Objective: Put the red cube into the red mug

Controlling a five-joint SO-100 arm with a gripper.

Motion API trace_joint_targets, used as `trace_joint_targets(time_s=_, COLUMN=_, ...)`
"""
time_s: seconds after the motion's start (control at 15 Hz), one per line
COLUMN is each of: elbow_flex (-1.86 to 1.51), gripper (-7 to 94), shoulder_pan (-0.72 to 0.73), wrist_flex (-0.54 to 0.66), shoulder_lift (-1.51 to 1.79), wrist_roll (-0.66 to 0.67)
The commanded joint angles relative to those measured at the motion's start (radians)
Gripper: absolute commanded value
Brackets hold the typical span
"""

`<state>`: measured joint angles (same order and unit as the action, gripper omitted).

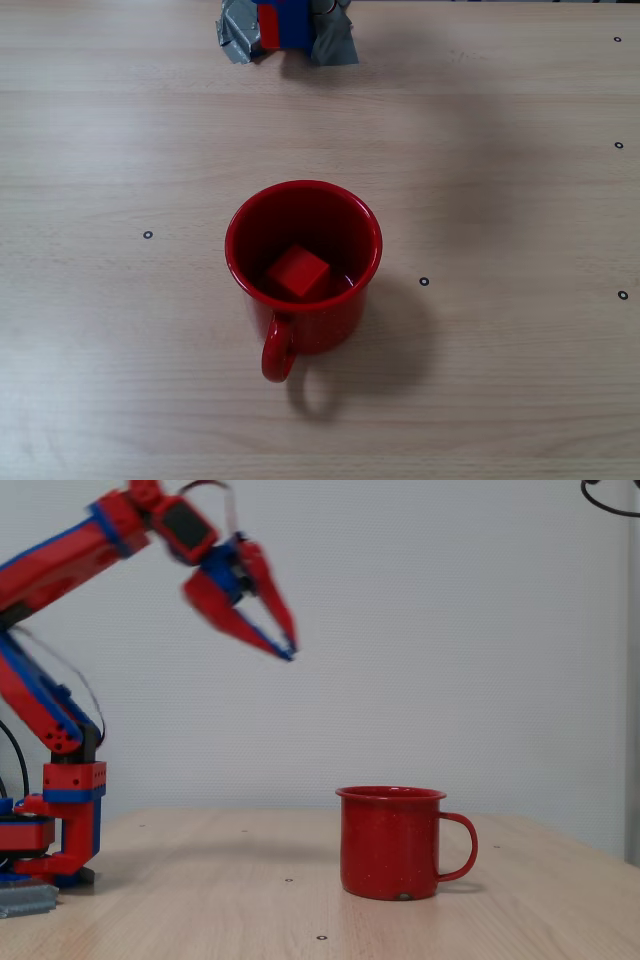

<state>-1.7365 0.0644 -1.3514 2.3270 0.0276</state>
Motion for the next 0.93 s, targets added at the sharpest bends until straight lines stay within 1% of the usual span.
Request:
trace_joint_targets(time_s=0.0, elbow_flex=-0.167, gripper=0, shoulder_pan=-0.048, wrist_flex=0.025, shoulder_lift=0.195, wrist_roll=0.011)
trace_joint_targets(time_s=0.2, elbow_flex=-0.609, gripper=0, shoulder_pan=-0.094, wrist_flex=0.141, shoulder_lift=0.462, wrist_roll=0.048)
trace_joint_targets(time_s=0.33, elbow_flex=-0.907, gripper=0, shoulder_pan=-0.048, wrist_flex=0.249, shoulder_lift=0.597, wrist_roll=0.089)
trace_joint_targets(time_s=0.4, elbow_flex=-1.06, gripper=0, shoulder_pan=-0.029, wrist_flex=0.313, shoulder_lift=0.675, wrist_roll=0.087)
trace_joint_targets(time_s=0.47, elbow_flex=-1.198, gripper=0, shoulder_pan=-0.006, wrist_flex=0.336, shoulder_lift=0.776, wrist_roll=0.094)
trace_joint_targets(time_s=0.53, elbow_flex=-1.316, gripper=0, shoulder_pan=0.012, wrist_flex=0.33, shoulder_lift=0.879, wrist_roll=0.103)
trace_joint_targets(time_s=0.6, elbow_flex=-1.348, gripper=0, shoulder_pan=0.025, wrist_flex=0.261, shoulder_lift=0.954, wrist_roll=0.066)
trace_joint_targets(time_s=0.73, elbow_flex=-1.353, gripper=0, shoulder_pan=0.058, wrist_flex=0.183, shoulder_lift=1.005, wrist_roll=0.018)
trace_joint_targets(time_s=0.87, elbow_flex=-1.356, gripper=0, shoulder_pan=0.084, wrist_flex=0.183, shoulder_lift=1.006, wrist_roll=0.018)
